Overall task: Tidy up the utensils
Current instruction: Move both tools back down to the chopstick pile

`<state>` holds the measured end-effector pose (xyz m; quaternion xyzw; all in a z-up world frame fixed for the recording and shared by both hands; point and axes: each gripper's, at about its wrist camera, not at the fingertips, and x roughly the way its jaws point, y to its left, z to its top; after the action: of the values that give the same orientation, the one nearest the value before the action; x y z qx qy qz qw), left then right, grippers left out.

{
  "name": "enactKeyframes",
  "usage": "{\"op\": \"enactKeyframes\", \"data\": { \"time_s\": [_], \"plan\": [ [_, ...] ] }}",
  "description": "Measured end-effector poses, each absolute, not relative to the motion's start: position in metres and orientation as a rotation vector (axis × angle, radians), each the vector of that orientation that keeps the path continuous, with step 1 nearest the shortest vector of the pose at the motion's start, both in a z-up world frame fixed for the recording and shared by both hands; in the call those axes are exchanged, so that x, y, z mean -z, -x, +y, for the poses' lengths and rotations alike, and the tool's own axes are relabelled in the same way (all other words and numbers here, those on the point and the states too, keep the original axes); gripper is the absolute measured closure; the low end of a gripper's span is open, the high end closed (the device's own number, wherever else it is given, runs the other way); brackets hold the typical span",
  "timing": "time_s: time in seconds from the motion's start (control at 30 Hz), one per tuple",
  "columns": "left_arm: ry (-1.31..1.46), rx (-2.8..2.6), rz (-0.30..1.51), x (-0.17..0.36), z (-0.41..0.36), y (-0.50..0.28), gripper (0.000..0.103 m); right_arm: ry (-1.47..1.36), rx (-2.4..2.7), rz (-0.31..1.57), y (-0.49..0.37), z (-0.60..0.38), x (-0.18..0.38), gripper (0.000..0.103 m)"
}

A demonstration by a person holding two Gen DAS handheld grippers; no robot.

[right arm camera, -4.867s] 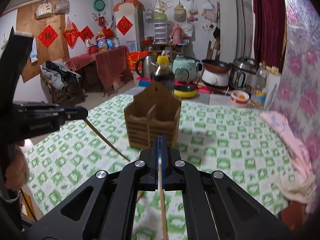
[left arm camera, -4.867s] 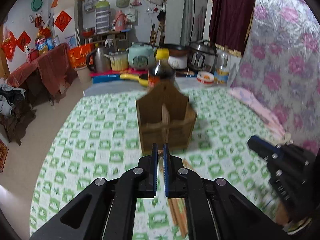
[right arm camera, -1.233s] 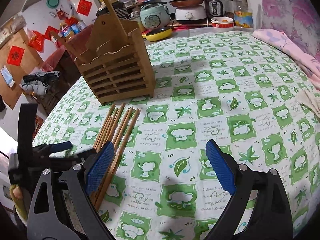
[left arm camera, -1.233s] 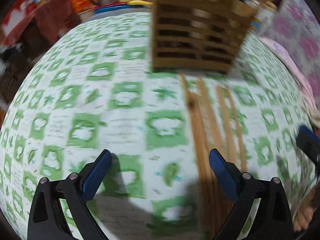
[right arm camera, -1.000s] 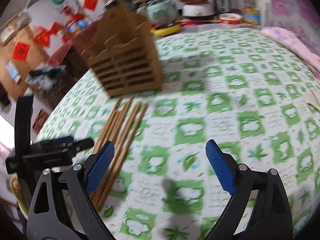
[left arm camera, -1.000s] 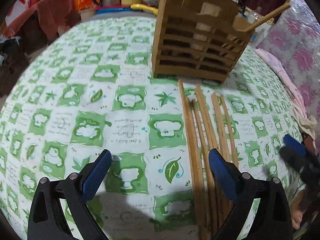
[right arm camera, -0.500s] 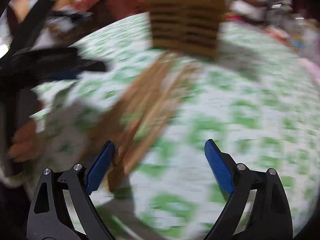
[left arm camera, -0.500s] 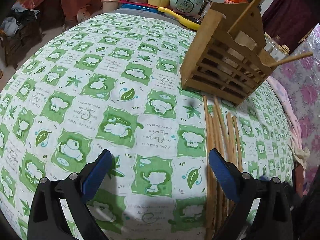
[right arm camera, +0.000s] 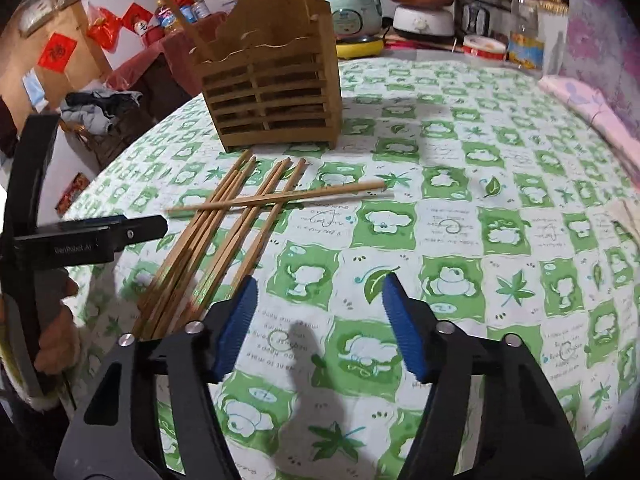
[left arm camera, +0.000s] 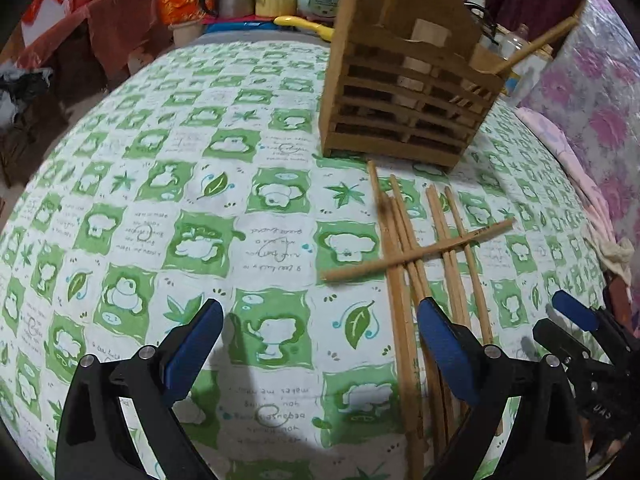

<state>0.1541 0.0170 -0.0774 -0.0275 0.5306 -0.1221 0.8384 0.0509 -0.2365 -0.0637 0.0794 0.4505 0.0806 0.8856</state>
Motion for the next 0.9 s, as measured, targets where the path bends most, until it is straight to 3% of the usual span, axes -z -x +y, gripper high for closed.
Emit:
{"op": "enactKeyframes", "data": {
  "time_s": [0.23, 0.47, 0.7, 0.9],
  "plan": [
    [0.096, 0.253, 1.149, 0.082, 0.024, -0.16, 0.007, 0.032, -0.168, 0.913, -0.113, -0.222, 0.04, 0.043],
    [0.104, 0.246, 1.153, 0.083, 0.026, -0.161, 0.007, 0.049, -0.077, 0.998, -0.175, -0.21, 0.074, 0.047],
    [0.129, 0.235, 1.152, 0.083, 0.031, -0.163, 0.007, -0.134, -0.199, 1.159, -0.146, -0.242, 0.083, 0.049],
    [0.126, 0.223, 1.149, 0.083, 0.032, -0.164, 0.007, -0.214, -0.274, 1.066, -0.099, -0.256, 0.064, 0.047]
  ]
}}
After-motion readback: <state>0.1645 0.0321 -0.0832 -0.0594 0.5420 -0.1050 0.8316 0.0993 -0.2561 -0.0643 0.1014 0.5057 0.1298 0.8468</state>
